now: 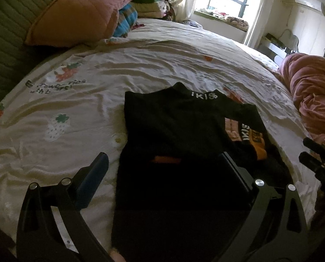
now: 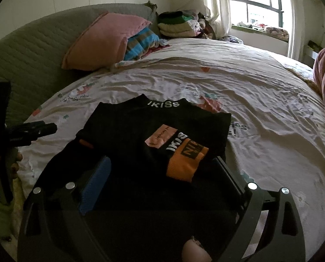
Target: Fold small clothes
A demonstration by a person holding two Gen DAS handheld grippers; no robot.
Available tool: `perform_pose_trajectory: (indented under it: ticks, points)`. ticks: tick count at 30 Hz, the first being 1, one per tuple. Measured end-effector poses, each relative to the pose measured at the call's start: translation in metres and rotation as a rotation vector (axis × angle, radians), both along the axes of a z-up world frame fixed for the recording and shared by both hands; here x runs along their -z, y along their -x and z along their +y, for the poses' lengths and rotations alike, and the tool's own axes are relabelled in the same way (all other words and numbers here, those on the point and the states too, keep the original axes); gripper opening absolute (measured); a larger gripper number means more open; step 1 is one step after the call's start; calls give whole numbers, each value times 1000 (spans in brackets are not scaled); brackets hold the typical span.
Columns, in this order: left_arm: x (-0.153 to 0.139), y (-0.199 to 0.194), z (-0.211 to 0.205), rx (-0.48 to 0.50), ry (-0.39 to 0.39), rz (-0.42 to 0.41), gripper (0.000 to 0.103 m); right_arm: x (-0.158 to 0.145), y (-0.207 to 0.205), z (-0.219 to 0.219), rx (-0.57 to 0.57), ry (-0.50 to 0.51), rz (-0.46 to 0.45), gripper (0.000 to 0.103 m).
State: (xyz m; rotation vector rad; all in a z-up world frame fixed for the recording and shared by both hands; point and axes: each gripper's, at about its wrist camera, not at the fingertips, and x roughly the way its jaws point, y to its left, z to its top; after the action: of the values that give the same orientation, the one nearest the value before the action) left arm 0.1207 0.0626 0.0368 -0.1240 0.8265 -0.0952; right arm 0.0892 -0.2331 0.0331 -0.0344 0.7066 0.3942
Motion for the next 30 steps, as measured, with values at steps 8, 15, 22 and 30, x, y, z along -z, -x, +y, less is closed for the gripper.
perform_pose_trajectory:
  ticks: [8,15,22,30]
  points:
    - [-8,20,2,-9,-19,-17,93,-3,22,-7,1,30,-8,93]
    - [-7,35,2,-7,-43,-15,93,6,37,-19,16,52,21,93]
    - [1,52,7,-11,-55,0,93,18,49,-30,31,63,58,93]
    - [22,74,35,-45,-20,75,93,26,60,-36,34,87,86,93]
